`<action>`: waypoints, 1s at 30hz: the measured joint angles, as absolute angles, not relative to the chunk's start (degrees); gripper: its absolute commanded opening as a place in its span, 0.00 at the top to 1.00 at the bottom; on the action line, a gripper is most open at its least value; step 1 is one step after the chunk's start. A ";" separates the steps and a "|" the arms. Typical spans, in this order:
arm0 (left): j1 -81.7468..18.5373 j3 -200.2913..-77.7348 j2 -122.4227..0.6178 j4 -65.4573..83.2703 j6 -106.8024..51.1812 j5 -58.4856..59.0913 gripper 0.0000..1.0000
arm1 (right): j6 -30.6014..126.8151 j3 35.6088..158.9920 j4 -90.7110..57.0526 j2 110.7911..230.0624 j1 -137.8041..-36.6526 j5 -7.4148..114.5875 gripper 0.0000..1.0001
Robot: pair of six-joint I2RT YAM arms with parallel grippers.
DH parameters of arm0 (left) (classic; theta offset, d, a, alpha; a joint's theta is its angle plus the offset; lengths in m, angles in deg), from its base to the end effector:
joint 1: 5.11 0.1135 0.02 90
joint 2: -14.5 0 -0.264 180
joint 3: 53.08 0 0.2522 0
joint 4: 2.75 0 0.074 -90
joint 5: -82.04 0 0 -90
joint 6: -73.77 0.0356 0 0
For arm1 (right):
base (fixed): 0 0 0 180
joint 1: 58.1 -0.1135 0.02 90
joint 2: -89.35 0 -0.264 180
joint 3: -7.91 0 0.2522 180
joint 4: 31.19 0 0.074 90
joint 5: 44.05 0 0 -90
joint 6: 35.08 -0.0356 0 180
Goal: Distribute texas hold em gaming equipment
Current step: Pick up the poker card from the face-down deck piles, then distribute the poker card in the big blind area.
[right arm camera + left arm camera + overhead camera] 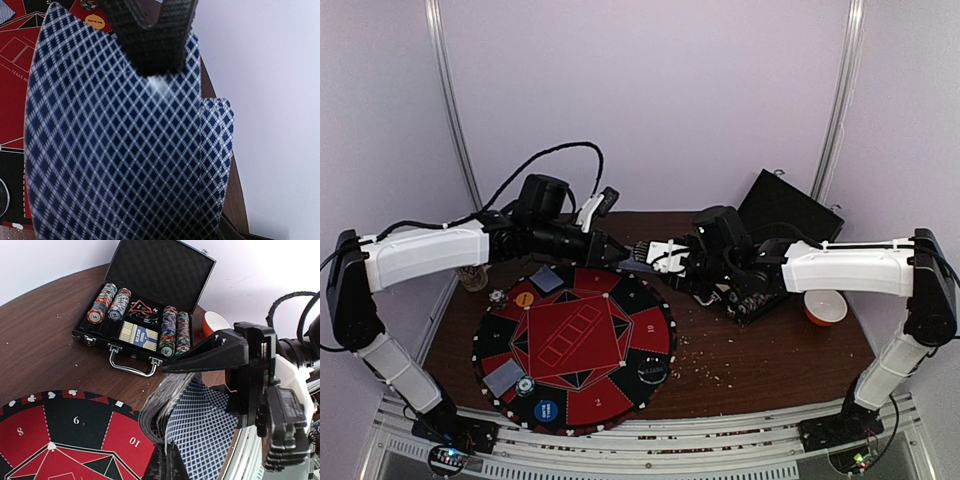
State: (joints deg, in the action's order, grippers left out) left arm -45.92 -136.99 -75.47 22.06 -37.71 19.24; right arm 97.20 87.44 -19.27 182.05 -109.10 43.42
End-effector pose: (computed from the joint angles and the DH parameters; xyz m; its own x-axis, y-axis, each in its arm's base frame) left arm 0.2629 -0.2485 0.2967 -0.6830 0.1594 -0.7128 0.6750 0.5106 -0.5325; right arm 0.2386 0.2922 0.2733 0.3080 -0.6877 -0.6575 -0.7353 0.2664 -0.6231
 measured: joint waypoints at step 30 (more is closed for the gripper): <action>-28.85 -159.00 -83.89 62.49 -4.57 -4.10 1.00 | 97.25 86.11 -19.53 181.92 -105.96 41.45 0.56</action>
State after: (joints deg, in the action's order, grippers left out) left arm -28.85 -159.00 -83.89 62.49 -4.57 -4.10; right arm 97.25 86.11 -19.53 181.92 -105.96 41.45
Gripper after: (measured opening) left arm 0.007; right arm 0.446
